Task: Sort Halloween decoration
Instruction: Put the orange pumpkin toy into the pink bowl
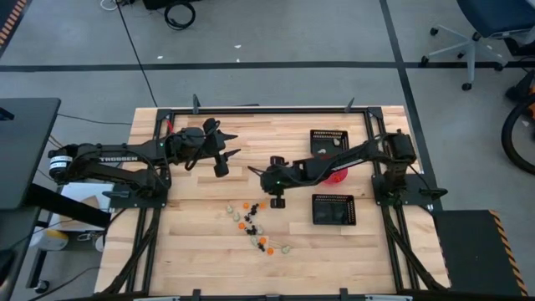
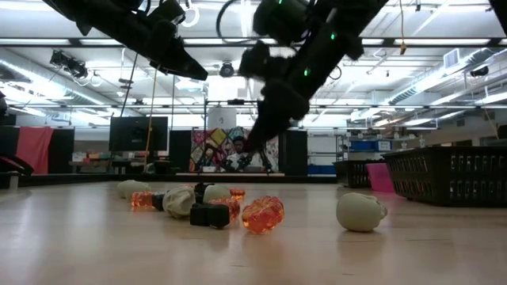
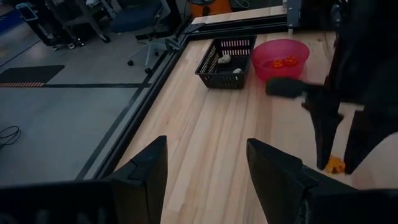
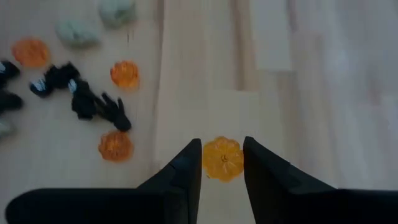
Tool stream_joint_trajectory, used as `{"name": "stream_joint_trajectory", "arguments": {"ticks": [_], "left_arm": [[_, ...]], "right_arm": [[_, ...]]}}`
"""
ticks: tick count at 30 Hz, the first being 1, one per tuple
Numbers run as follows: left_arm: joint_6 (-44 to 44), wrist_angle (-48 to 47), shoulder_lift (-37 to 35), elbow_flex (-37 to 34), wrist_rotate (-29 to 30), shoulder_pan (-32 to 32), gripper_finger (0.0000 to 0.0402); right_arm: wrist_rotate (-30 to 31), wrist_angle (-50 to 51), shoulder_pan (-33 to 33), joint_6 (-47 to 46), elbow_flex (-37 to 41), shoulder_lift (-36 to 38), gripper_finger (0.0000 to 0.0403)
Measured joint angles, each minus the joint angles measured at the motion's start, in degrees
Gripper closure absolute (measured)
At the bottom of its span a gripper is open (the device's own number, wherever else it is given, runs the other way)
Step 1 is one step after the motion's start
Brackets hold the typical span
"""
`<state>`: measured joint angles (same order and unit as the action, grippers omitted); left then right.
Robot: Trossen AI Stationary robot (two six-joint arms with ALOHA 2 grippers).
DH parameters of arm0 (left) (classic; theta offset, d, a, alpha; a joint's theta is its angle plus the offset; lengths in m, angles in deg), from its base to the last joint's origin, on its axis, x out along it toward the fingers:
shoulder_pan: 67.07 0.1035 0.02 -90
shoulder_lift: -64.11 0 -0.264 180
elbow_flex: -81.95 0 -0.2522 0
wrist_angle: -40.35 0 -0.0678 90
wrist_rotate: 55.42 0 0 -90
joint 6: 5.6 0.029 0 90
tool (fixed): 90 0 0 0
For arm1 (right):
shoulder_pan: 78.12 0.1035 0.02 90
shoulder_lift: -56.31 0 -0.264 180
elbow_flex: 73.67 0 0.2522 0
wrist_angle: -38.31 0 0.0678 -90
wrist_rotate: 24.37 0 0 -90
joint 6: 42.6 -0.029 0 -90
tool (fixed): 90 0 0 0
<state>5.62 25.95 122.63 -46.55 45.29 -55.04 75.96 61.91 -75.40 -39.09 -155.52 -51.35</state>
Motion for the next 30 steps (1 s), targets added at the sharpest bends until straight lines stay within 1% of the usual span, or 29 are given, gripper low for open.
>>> {"name": "stream_joint_trajectory", "arguments": {"ticks": [6, 18, 25, 30], "left_arm": [[0.00, 0.00, 0.00, 0.00, 0.01, 0.00, 0.0209], [-0.17, -0.02, 0.00, 0.00, 0.01, 0.00, 0.0209], [-0.17, -0.02, 0.00, 0.00, 0.01, 0.00, 0.0209], [-0.17, -0.04, 0.00, 0.00, -0.01, 0.00, 0.0209]], "right_arm": [[1.01, 3.78, 0.02, 0.06, 0.00, 6.47, 0.0297], [5.19, 11.05, 0.03, -0.10, -0.04, 17.58, 0.0297], [6.27, 16.74, 0.04, -2.75, -0.06, 20.21, 0.0297], [7.52, 25.44, -0.22, -6.58, -0.06, 21.11, 0.0297]]}}
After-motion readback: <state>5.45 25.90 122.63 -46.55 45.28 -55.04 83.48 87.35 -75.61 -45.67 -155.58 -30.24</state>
